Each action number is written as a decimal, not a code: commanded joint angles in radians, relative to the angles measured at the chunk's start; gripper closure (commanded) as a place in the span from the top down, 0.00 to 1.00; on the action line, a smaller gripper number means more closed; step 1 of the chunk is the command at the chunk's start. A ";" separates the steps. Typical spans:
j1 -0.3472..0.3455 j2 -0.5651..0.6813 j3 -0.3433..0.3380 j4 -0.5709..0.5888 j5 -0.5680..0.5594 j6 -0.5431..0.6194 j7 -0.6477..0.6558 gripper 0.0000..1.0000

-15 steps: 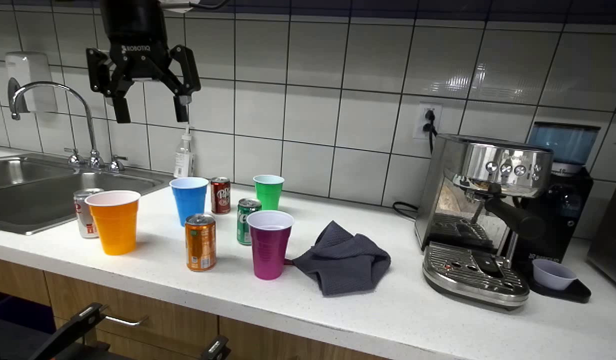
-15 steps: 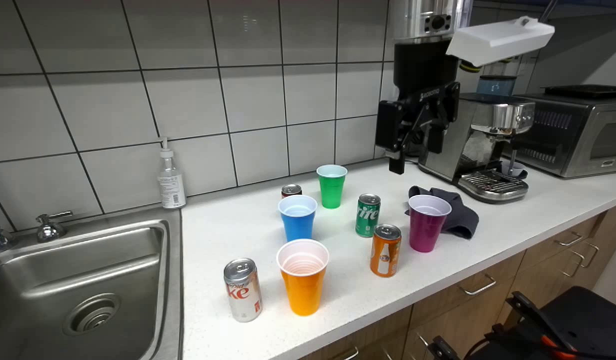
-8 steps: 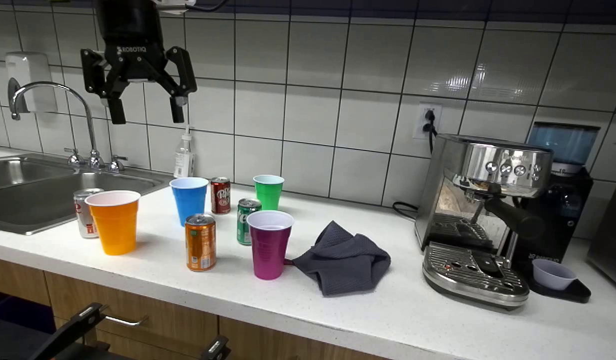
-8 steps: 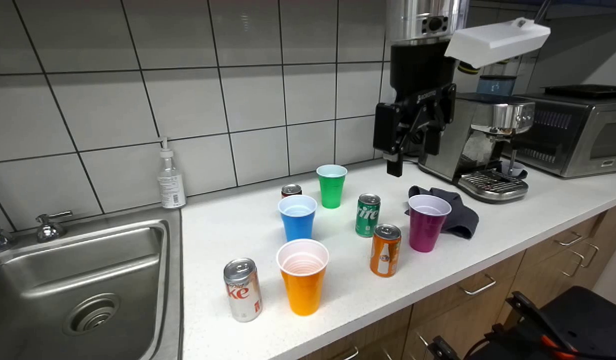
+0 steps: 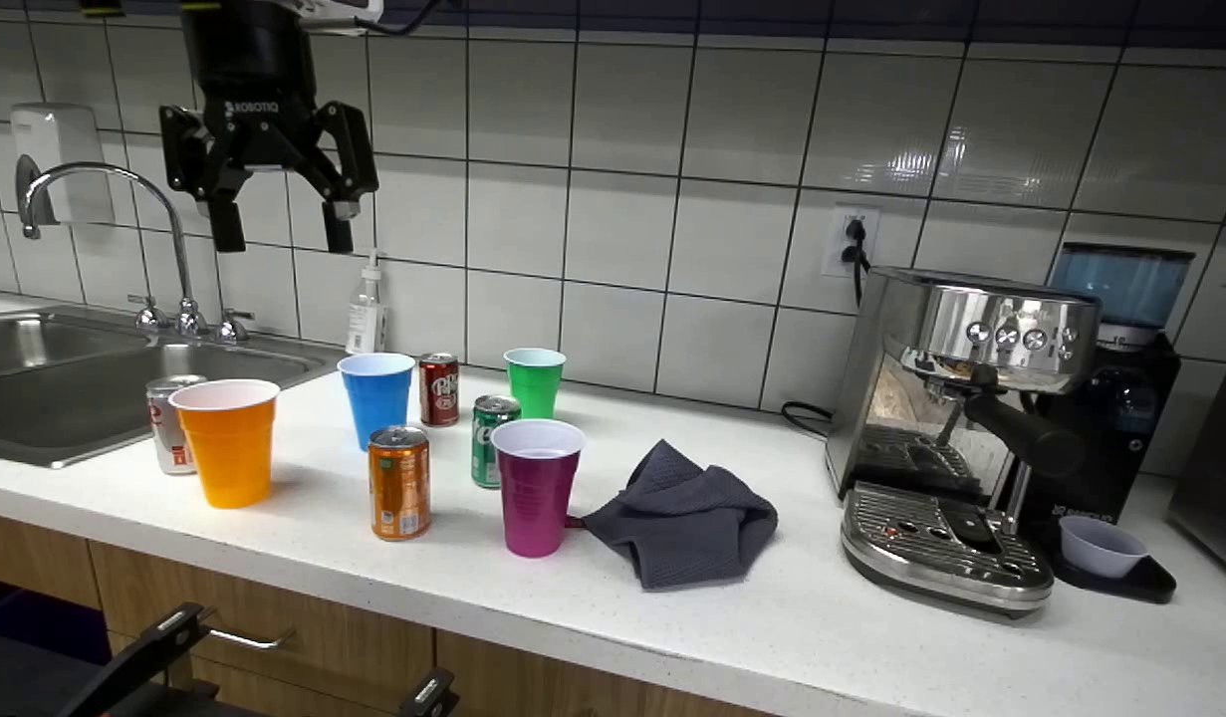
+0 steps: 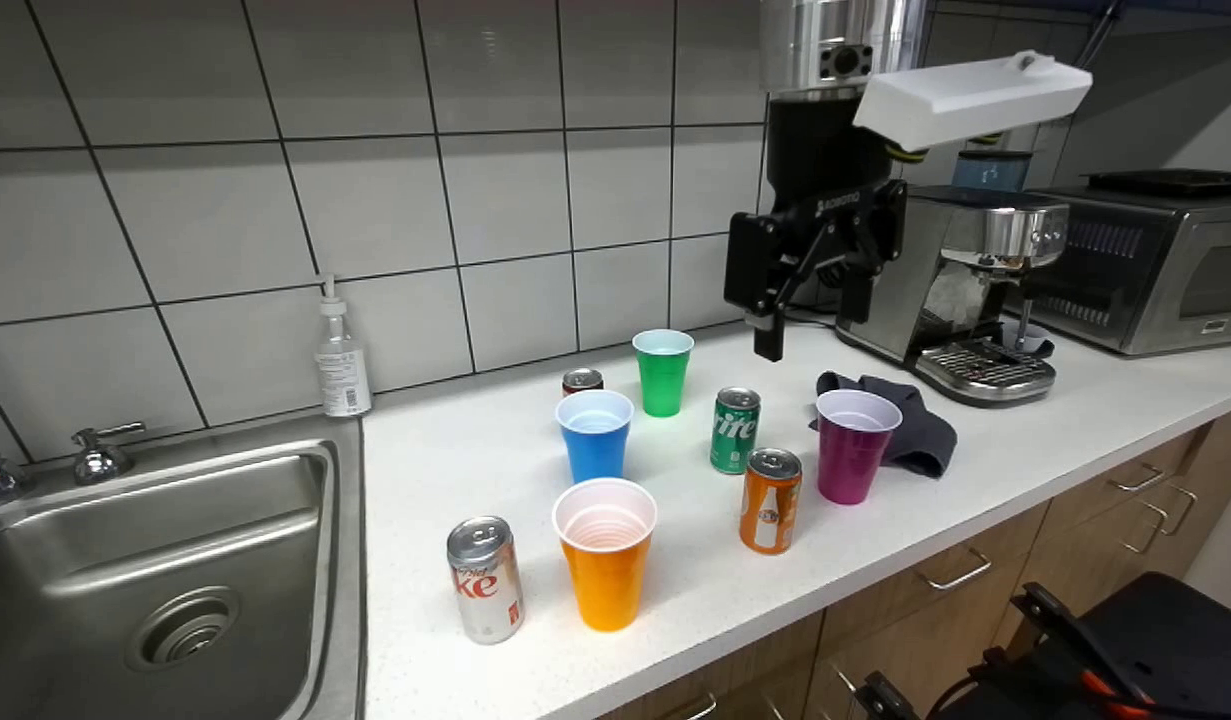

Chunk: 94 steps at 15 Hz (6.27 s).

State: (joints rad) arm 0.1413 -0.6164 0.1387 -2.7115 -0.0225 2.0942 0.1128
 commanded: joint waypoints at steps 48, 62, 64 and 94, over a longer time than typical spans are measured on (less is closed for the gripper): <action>0.060 0.657 0.114 0.186 -0.108 0.322 0.699 1.00; 0.090 0.715 0.082 0.198 -0.088 0.336 0.669 1.00; 0.091 0.722 0.079 0.202 -0.087 0.337 0.669 1.00; 0.086 0.627 0.070 0.161 -0.012 0.369 0.628 0.02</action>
State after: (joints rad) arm 0.2267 0.0847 0.2127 -2.5113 -0.0845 2.4623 0.7812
